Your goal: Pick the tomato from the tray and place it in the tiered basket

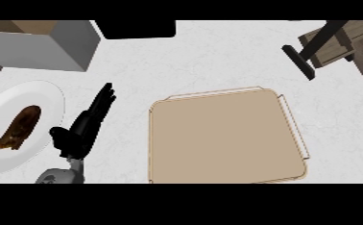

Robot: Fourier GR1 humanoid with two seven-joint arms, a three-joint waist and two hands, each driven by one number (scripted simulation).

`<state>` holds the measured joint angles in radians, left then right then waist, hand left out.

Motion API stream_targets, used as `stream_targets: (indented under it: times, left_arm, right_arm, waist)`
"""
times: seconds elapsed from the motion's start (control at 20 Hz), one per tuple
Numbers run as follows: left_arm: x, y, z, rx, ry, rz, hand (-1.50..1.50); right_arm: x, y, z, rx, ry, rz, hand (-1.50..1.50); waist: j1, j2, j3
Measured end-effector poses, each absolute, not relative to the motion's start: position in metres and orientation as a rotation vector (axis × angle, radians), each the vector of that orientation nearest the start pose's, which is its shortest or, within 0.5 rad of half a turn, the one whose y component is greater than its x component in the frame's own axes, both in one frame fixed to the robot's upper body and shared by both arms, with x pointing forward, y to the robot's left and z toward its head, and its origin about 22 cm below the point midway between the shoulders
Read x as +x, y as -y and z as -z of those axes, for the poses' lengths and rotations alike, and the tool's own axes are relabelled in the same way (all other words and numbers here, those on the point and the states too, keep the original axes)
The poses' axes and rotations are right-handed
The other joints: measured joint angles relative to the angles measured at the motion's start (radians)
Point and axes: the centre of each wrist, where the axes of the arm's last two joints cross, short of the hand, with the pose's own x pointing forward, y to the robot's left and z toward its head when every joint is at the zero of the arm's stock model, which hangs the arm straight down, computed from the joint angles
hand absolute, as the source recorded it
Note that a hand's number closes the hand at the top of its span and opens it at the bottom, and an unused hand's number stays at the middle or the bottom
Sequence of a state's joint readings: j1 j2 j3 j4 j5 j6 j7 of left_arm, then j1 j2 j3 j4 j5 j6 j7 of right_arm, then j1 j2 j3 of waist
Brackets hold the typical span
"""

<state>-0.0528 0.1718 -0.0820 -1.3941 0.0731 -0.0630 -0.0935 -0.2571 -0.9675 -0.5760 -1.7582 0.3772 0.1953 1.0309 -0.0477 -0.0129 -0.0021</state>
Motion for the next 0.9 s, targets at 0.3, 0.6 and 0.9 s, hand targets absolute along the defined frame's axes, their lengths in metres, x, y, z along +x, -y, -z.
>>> stream_targets:
  times: [0.3,0.6,0.9]
  left_arm:
    - [0.265,-0.230,0.023,-0.075,1.536,0.236,0.00]
    - [0.276,-0.220,0.014,-0.116,1.544,0.276,0.00]
    - [0.281,-0.212,0.008,-0.128,1.549,0.295,0.00]
  right_arm:
    - [0.212,0.435,-0.390,-1.460,1.013,0.143,1.50]
    - [0.229,0.443,-0.431,-1.456,1.004,0.201,1.50]
    - [0.253,0.459,-0.444,-1.414,0.964,0.252,1.50]
  waist:
    - [0.053,0.013,-0.001]
    - [0.100,0.025,-0.002]
    - [0.127,0.031,-0.002]
